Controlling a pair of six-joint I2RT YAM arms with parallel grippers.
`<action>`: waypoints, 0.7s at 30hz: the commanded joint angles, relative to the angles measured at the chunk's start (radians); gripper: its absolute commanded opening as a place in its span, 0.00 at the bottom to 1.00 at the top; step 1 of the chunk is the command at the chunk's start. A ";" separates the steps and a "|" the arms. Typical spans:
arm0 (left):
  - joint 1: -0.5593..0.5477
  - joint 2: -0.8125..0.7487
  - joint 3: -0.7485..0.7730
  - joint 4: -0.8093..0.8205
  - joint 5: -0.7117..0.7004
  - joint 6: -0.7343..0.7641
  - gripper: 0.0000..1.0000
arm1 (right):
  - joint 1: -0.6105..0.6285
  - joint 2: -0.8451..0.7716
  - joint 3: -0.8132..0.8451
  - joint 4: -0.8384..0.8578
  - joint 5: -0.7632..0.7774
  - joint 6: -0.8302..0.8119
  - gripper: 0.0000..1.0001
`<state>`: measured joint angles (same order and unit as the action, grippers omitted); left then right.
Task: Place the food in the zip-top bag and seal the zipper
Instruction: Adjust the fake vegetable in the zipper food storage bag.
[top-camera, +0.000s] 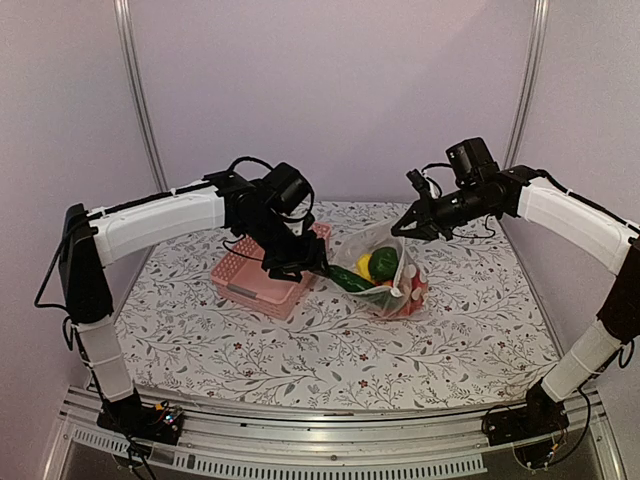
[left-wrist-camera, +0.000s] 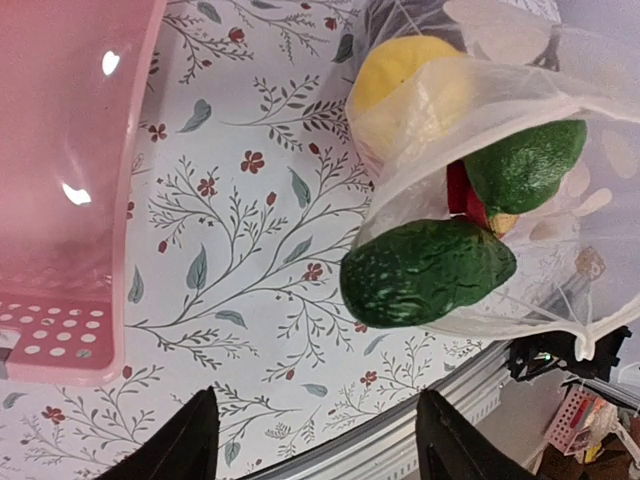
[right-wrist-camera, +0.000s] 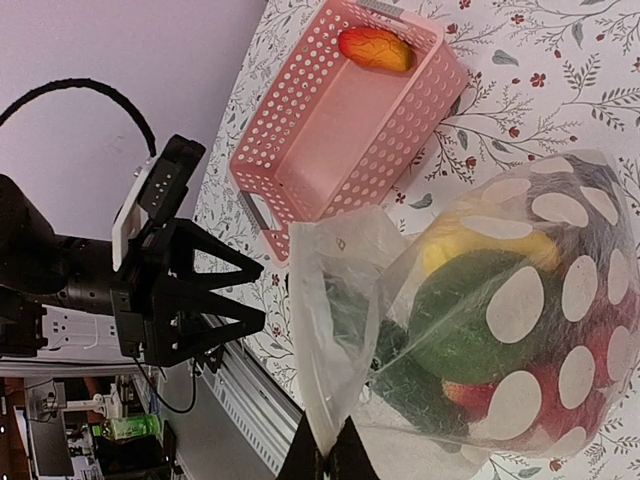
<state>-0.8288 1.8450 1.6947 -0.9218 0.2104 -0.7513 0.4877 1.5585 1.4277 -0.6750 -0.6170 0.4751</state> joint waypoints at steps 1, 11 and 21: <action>-0.005 0.014 -0.042 0.134 -0.008 -0.011 0.65 | -0.014 0.005 0.034 0.046 -0.035 0.012 0.00; 0.007 0.202 0.078 0.181 0.044 -0.017 0.63 | -0.020 0.010 0.052 0.049 -0.093 0.040 0.00; 0.024 0.245 0.095 0.459 0.149 0.056 0.62 | -0.022 0.013 0.033 0.059 -0.102 0.025 0.00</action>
<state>-0.8120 2.1403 1.7969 -0.6331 0.3206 -0.7460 0.4702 1.5681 1.4387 -0.6643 -0.6834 0.5049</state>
